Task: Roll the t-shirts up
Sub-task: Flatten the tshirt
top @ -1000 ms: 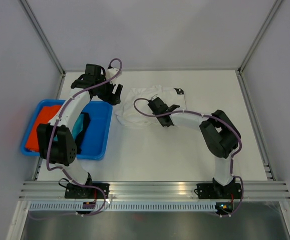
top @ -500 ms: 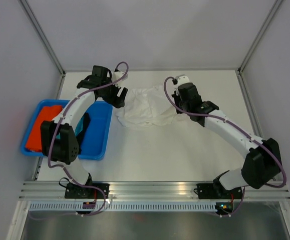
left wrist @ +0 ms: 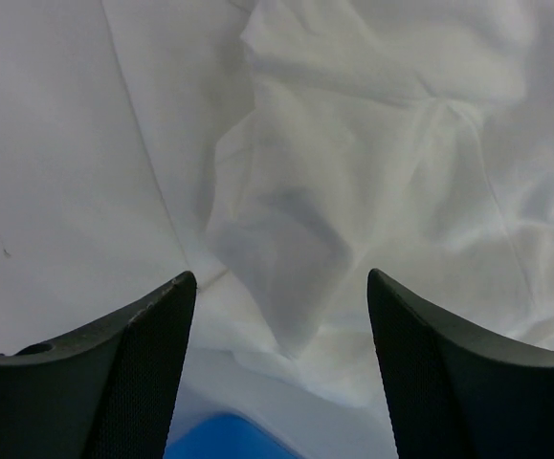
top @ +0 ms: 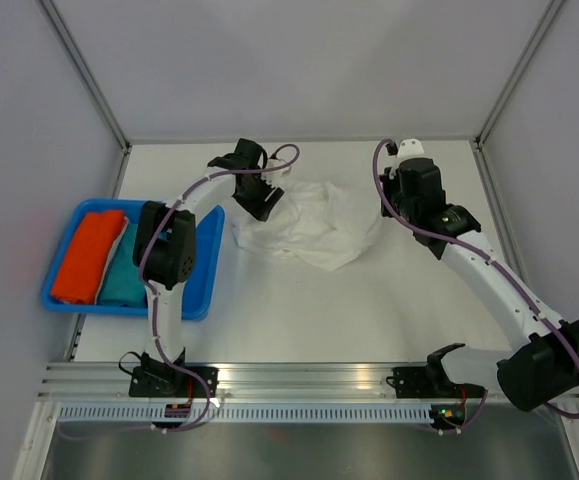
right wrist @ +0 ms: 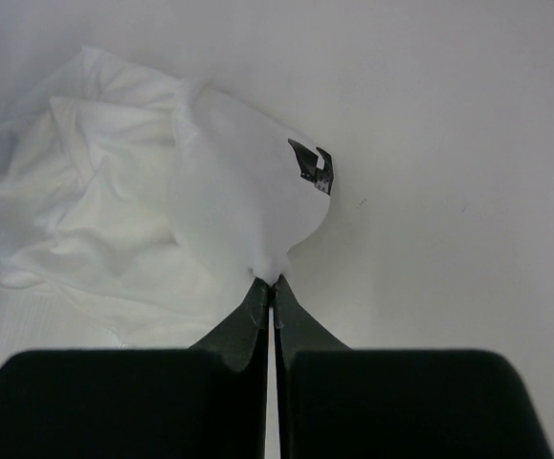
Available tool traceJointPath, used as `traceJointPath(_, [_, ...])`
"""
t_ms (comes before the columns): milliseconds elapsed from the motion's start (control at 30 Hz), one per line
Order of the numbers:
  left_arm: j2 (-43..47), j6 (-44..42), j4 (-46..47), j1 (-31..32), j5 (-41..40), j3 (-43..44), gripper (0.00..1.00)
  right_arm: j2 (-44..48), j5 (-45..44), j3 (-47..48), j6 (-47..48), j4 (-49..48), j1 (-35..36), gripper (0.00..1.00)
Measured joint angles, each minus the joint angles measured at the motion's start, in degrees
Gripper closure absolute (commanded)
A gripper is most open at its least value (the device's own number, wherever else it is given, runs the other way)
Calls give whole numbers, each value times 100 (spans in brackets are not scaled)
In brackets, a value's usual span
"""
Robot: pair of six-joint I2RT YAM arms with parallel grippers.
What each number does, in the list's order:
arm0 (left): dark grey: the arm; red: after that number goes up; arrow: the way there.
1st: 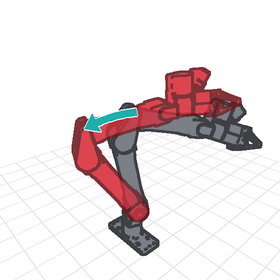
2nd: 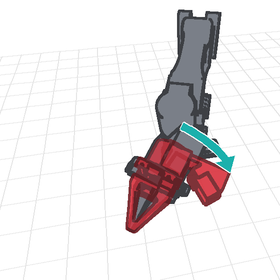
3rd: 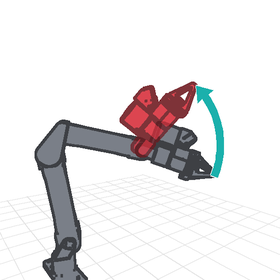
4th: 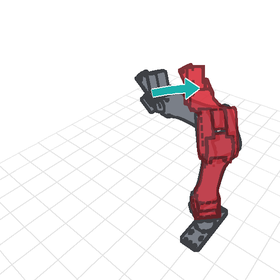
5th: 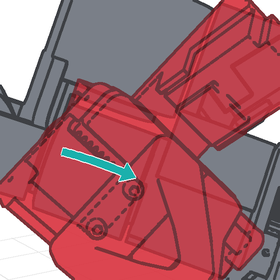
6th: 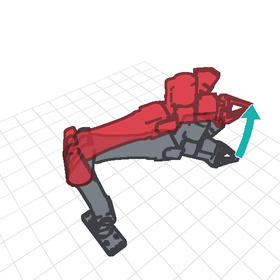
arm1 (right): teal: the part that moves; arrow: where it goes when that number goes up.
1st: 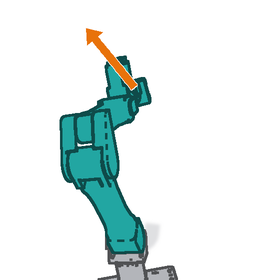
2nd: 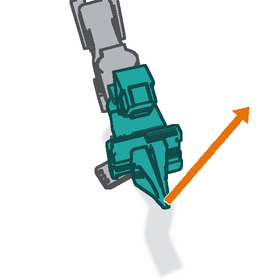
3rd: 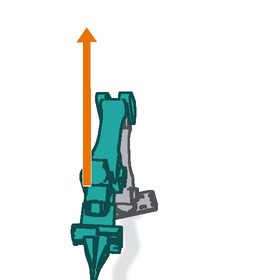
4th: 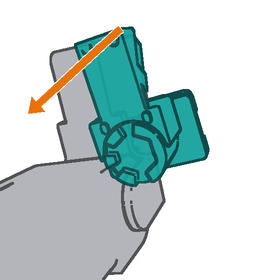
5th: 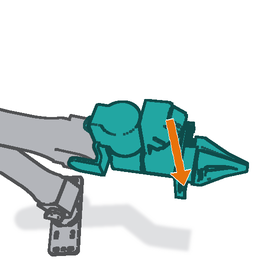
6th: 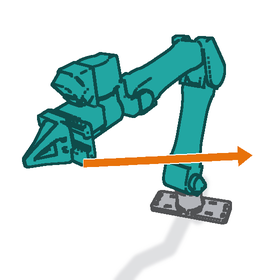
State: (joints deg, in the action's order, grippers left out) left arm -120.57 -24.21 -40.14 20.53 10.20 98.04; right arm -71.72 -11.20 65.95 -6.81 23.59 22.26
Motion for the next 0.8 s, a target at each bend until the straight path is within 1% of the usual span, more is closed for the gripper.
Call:
traceJointPath(100, [-186,-103,0,59,-122,48,49,0,42,-46,-2,11,-55,100])
traceJointPath(133, [-229,-140,-13,66,-133,48,61,0,68,-72,-4,4,-114,100])
traceJointPath(200, [-289,-203,-28,90,-129,48,73,0,144,-122,-22,0,-286,100])
traceJointPath(233, [-297,-243,-44,94,-118,48,95,0,177,-142,-50,-2,-389,100])
traceJointPath(267, [-297,-240,-52,98,-103,48,97,-4,221,-157,-66,-4,-476,100])
traceJointPath(500, [-297,-310,-90,94,-66,48,98,-103,452,-199,-195,-50,-876,100])
traceJointPath(733, [-227,-155,24,39,-85,48,98,-138,671,-192,-264,-68,-1099,100])
traceJointPath(800, [-105,-103,138,-2,-127,48,98,-247,752,-33,-264,-31,-1130,100])
